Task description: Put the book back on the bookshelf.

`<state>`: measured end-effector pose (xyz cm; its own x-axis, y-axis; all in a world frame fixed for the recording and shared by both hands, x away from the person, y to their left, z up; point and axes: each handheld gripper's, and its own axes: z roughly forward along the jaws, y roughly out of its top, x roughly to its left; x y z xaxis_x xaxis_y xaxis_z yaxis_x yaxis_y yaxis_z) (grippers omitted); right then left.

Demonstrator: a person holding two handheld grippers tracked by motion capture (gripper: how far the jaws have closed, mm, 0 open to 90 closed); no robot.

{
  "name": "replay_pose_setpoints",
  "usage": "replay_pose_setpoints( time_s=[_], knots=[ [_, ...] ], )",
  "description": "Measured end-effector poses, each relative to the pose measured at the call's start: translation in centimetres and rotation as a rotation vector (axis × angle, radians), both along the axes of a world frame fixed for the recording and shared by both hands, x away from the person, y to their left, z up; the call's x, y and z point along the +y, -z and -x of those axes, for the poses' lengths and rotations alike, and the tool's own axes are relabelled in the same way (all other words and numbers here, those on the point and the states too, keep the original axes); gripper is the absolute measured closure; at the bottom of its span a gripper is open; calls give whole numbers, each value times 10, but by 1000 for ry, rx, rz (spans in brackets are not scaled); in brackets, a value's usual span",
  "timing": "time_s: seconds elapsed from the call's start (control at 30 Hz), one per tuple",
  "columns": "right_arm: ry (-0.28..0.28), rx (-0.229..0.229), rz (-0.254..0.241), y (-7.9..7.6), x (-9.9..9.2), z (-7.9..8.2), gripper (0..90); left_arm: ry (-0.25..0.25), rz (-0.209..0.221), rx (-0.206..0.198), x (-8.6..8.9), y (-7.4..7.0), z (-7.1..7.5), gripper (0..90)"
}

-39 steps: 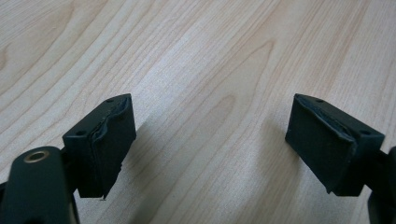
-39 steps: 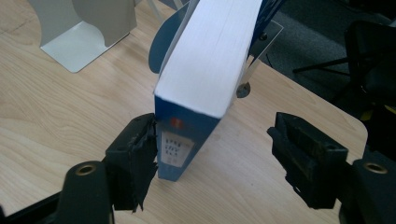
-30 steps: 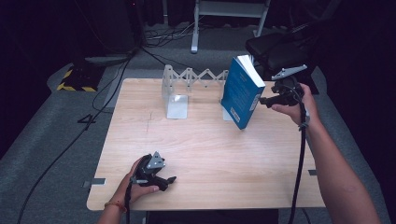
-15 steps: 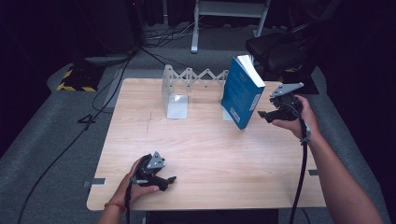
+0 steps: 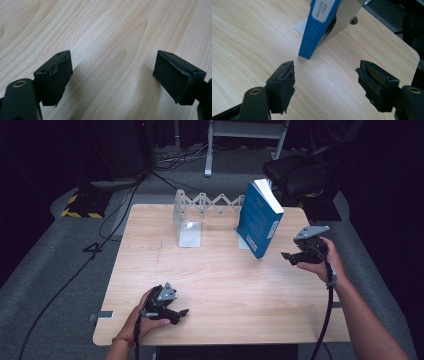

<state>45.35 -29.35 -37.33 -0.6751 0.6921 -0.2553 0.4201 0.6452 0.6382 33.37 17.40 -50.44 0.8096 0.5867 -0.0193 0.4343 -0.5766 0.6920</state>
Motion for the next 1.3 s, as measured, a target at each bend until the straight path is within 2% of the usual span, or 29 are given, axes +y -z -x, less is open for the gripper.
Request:
replay_pose_setpoints(
  time_s=[0.2, 0.43, 0.47, 0.7, 0.83, 0.9, 1.07, 1.13, 1.27, 1.3],
  knots=[
    [-17, -1, 1, 20, -11, 12, 297, 0, 0, 0, 0, 0, 0, 162],
    [-25, -16, -29, 35, -23, 27, 298, 0, 1, 0, 0, 0, 0, 162],
    [-25, -17, -42, 41, -27, 33, 298, 1, 0, 1, 0, 0, 0, 161],
    [-35, -15, -65, 60, -41, 48, 295, 0, 0, 3, 0, 0, -1, 160],
    [-23, -23, -69, 70, -49, 57, 290, 0, 0, 3, 0, 0, -1, 160],
    [-17, -19, -97, 79, -59, 67, 271, 0, 0, 3, 0, 0, -1, 159],
    [14, -11, -116, 90, -72, 77, 262, 0, -1, 2, 0, 0, -1, 159],
    [15, 3, -154, 96, -82, 84, 260, -2, -1, 2, 0, 0, 0, 159],
    [20, 13, -173, 102, -90, 91, 252, -7, -1, 1, 0, 0, 0, 160],
    [38, 18, -192, 107, -95, 96, 250, -8, 0, 1, -1, 0, 0, 160]
  ],
)
